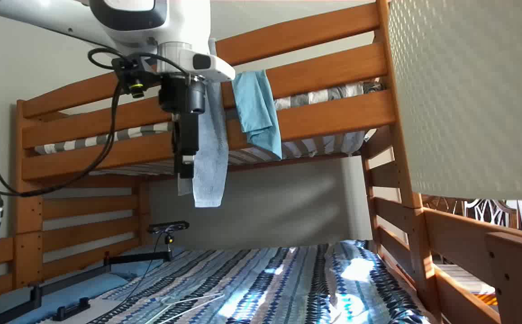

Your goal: Remove the blue cloth and towel and put them on the bed

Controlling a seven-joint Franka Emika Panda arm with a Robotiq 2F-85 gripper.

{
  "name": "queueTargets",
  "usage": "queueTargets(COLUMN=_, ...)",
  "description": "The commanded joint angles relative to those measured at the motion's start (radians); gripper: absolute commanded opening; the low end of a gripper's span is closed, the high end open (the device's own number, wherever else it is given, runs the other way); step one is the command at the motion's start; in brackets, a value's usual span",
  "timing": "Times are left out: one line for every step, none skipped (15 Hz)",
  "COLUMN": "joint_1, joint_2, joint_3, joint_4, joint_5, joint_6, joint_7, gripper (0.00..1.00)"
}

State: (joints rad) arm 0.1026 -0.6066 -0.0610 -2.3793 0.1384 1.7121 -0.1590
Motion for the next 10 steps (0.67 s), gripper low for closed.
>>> queueTargets(joint_1=-0.017, joint_2=0.001, joint_3=0.013, joint_4=0.003, joint_5=0.007, joint_6=-0.004, joint_7=-0.007, gripper=1.00)
queueTargets(joint_1=-0.017, joint_2=0.001, joint_3=0.013, joint_4=0.003, joint_5=0.007, joint_6=-0.004, joint_7=-0.007, gripper=1.00)
queueTargets(joint_1=-0.017, joint_2=0.001, joint_3=0.013, joint_4=0.003, joint_5=0.007, joint_6=-0.004, joint_7=-0.007, gripper=1.00)
queueTargets(joint_1=-0.017, joint_2=0.001, joint_3=0.013, joint_4=0.003, joint_5=0.007, joint_6=-0.004, joint_7=-0.007, gripper=1.00)
queueTargets(joint_1=-0.017, joint_2=0.001, joint_3=0.013, joint_4=0.003, joint_5=0.007, joint_6=-0.004, joint_7=-0.007, gripper=1.00)
queueTargets(joint_1=-0.017, joint_2=0.001, joint_3=0.013, joint_4=0.003, joint_5=0.007, joint_6=-0.004, joint_7=-0.007, gripper=1.00)
queueTargets(joint_1=-0.017, joint_2=0.001, joint_3=0.013, joint_4=0.003, joint_5=0.007, joint_6=-0.004, joint_7=-0.007, gripper=1.00)
queueTargets(joint_1=-0.007, joint_2=-0.001, joint_3=0.026, joint_4=0.001, joint_5=0.028, joint_6=0.011, joint_7=0.010, gripper=1.00)
queueTargets(joint_1=0.008, joint_2=-0.001, joint_3=0.032, joint_4=0.003, joint_5=0.046, joint_6=0.012, joint_7=0.003, gripper=1.00)
queueTargets(joint_1=0.030, joint_2=-0.001, joint_3=0.044, joint_4=0.009, joint_5=0.086, joint_6=0.013, joint_7=0.000, gripper=1.00)
